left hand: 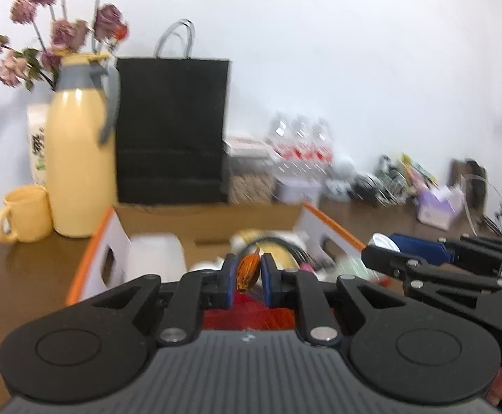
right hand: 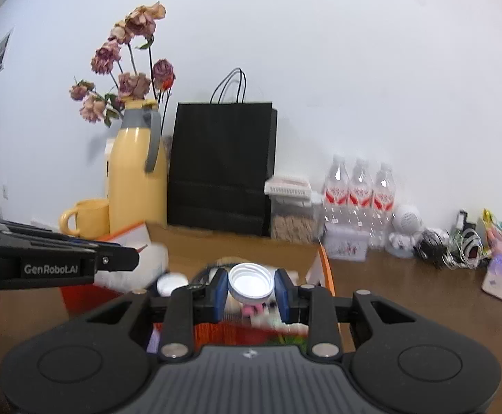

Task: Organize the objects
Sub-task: 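Carry the orange item with the left tool toward the box while the right tool carries the cap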

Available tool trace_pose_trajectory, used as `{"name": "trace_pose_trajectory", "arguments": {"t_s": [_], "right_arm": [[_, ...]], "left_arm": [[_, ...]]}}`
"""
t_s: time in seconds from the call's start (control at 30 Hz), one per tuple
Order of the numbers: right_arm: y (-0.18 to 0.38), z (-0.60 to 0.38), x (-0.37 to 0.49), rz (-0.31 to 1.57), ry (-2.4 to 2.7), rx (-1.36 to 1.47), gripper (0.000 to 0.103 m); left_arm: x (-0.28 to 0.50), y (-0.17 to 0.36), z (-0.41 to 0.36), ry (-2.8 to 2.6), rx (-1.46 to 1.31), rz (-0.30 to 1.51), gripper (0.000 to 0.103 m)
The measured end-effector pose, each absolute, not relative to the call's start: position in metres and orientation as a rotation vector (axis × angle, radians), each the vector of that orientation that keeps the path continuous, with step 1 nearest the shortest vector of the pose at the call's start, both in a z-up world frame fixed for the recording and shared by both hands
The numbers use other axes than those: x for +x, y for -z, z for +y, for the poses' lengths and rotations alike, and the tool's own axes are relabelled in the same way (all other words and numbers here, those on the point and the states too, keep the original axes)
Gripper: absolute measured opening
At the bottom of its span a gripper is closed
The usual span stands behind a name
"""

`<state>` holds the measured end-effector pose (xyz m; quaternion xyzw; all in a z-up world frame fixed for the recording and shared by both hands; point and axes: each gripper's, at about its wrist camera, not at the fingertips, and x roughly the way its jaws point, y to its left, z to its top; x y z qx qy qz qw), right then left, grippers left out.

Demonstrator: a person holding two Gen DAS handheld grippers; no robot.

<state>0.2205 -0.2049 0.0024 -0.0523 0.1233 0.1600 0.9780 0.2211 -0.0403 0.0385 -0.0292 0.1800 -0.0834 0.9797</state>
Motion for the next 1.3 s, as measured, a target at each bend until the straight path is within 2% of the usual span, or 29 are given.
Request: {"name": "trace_pose_trajectory", "arguments": {"t_s": [0.23, 0.5, 0.8, 0.83, 0.9, 0.93, 0.97, 1.0, 1.03, 1.07, 1.3], "right_arm": [[-0.013, -0.186, 0.273, 0.261, -0.311, -0.069, 0.028], [0.009, -0.184, 0.313, 0.318, -0.278, -0.037, 0.028], [0.020, -0.188, 0.319, 0.370, -0.276, -0.040, 0.028], [0.021, -0.188, 0.319, 0.374, -0.280, -0.041, 0.028], [0.021, -0.188, 0.316, 0.374, -0.278, -0.044, 0.038], [0.021, -0.188, 0.315, 0.371, -0.277, -0.044, 0.052], [0.021, -0.189, 0.314, 0.363, -0.274, -0.041, 0.069], [0.020, -0.189, 0.312, 0.353, -0.268, -0.039, 0.079], [0.020, -0.190, 0.310, 0.343, -0.264, -0.038, 0.096], [0.019, -0.190, 0.309, 0.332, -0.260, -0.038, 0.102], [0.016, -0.189, 0.303, 0.321, -0.258, -0.047, 0.103]], "left_arm": [[0.265, -0.050, -0.030, 0.101, -0.091, 0.350, 0.016], [0.311, -0.030, -0.027, 0.050, -0.107, 0.387, 0.016], [0.315, -0.021, -0.027, 0.036, -0.069, 0.395, 0.016], [0.314, -0.021, -0.027, 0.031, -0.067, 0.387, 0.020], [0.311, -0.022, -0.027, 0.021, -0.066, 0.377, 0.051], [0.309, -0.023, -0.027, 0.003, -0.062, 0.364, 0.075], [0.307, -0.024, -0.028, -0.028, -0.047, 0.347, 0.094], [0.305, -0.024, -0.030, -0.063, -0.028, 0.328, 0.102], [0.303, -0.025, -0.032, -0.092, -0.015, 0.305, 0.103], [0.301, -0.025, -0.033, -0.101, -0.009, 0.288, 0.103], [0.299, -0.026, -0.034, -0.086, -0.014, 0.295, 0.103]]}}
